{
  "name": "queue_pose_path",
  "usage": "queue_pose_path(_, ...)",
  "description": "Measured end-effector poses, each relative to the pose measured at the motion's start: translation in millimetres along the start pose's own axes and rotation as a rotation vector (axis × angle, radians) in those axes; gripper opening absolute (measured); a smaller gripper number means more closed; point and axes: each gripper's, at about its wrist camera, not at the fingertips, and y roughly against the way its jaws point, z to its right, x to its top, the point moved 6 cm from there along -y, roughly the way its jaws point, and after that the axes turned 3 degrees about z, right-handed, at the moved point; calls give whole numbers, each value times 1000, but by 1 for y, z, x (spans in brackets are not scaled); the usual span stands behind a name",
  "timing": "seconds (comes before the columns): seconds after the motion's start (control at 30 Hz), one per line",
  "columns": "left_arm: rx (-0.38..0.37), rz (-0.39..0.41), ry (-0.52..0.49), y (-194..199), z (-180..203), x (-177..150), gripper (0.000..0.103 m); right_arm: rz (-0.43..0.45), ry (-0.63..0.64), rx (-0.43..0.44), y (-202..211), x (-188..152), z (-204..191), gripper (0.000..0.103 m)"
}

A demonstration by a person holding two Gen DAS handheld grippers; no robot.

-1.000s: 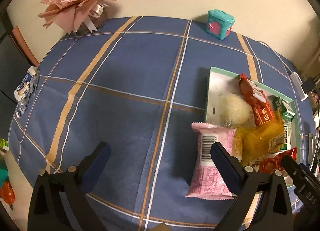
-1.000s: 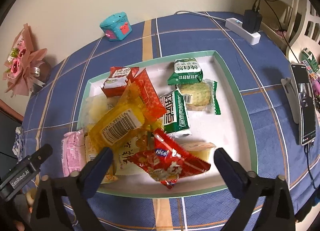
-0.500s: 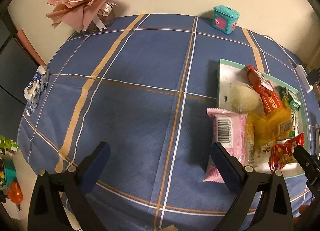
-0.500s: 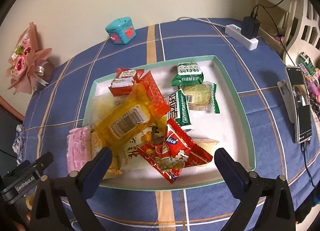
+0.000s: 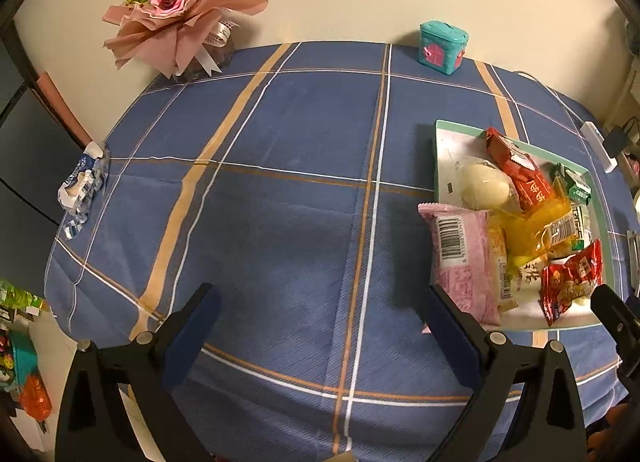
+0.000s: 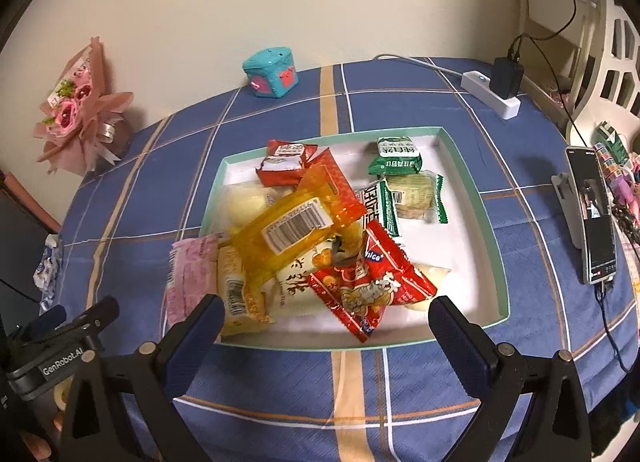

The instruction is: Organize snacks

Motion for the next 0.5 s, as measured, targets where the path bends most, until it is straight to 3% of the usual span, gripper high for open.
queue_pose_path(0.5,-11,35,21,9,-14,-1,100,11,25,4,13,-8,-10,103)
